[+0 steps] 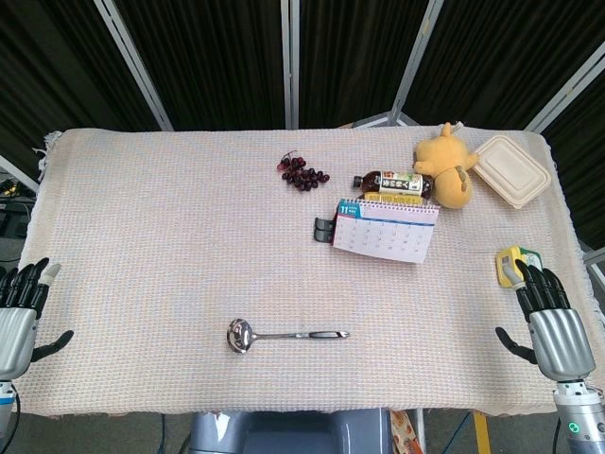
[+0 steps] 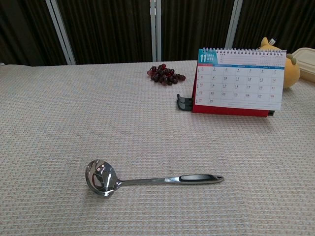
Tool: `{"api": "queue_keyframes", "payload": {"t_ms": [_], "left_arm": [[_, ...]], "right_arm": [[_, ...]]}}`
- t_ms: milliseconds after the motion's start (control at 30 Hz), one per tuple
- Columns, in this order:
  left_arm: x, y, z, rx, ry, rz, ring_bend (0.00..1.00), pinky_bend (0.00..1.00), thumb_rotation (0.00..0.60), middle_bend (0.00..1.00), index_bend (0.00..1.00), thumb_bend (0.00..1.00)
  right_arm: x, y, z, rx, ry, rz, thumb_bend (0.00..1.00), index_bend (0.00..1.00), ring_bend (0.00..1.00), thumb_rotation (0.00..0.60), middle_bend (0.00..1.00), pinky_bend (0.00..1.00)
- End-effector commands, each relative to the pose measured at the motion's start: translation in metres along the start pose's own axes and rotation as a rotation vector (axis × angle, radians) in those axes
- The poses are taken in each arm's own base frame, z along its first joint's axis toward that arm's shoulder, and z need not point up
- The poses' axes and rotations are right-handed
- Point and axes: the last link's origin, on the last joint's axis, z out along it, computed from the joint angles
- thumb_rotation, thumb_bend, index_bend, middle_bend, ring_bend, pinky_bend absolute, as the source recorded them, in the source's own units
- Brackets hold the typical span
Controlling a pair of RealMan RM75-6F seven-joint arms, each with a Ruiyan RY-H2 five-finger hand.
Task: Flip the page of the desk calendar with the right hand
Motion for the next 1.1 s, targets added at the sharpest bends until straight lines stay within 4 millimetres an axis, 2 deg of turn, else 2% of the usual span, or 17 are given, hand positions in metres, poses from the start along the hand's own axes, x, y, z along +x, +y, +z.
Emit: {"api": "queue_keyframes", "payload": {"t_ms": [33,300,333,367,433,500,567,633,833,1100], "left_arm": [[0.000,0.000,0.000,-0.001,-0.002,0.000,0.00,0.00,0.600,0.00,0.00,0.16],[0.002,0.000,0.000,-0.002,0.004,-0.015,0.00,0.00,0.600,0.00,0.00,0.15],[0.003,0.000,0.000,-0.001,0.009,-0.018,0.00,0.00,0.600,0.00,0.00,0.15],[0.004,0.000,0.001,-0.001,0.013,-0.021,0.00,0.00,0.600,0.00,0.00,0.15],[0.005,0.000,0.001,-0.002,0.018,-0.025,0.00,0.00,0.600,0.00,0.00,0.15],[0.006,0.000,0.001,-0.004,0.022,-0.028,0.00,0.00,0.600,0.00,0.00,0.16],[0.007,-0.001,0.001,-0.007,0.024,-0.031,0.00,0.00,0.600,0.00,0.00,0.16],[0.007,-0.001,0.002,-0.007,0.025,-0.038,0.00,0.00,0.600,0.00,0.00,0.16],[0.008,-0.001,0.001,-0.013,0.022,-0.047,0.00,0.00,0.600,0.00,0.00,0.16],[0.013,-0.002,0.000,-0.018,0.040,-0.063,0.00,0.00,0.600,0.00,0.00,0.16]], "right_arm": [[-0.001,0.000,0.000,-0.003,-0.006,0.001,0.17,0.00,0.00,0.600,0.00,0.00],[-0.004,-0.005,0.004,-0.007,-0.036,0.065,0.16,0.00,0.00,0.600,0.00,0.00],[-0.005,-0.009,0.008,-0.006,-0.043,0.110,0.16,0.00,0.03,0.600,0.03,0.05],[-0.005,-0.013,0.011,-0.007,-0.048,0.146,0.16,0.00,0.07,0.600,0.08,0.11],[-0.007,-0.021,0.019,-0.019,-0.058,0.228,0.16,0.00,0.32,0.600,0.31,0.39],[-0.010,-0.031,0.027,-0.027,-0.078,0.312,0.17,0.00,0.50,0.600,0.48,0.54],[-0.018,-0.049,0.040,-0.041,-0.139,0.464,0.17,0.00,0.59,0.600,0.57,0.59],[-0.025,-0.064,0.053,-0.067,-0.216,0.595,0.19,0.00,0.65,0.600,0.63,0.62],[-0.047,-0.093,0.085,-0.138,-0.359,0.807,0.22,0.00,0.68,0.600,0.65,0.63],[-0.081,-0.107,0.103,-0.274,-0.486,0.988,0.23,0.00,0.68,0.600,0.65,0.63]]}}
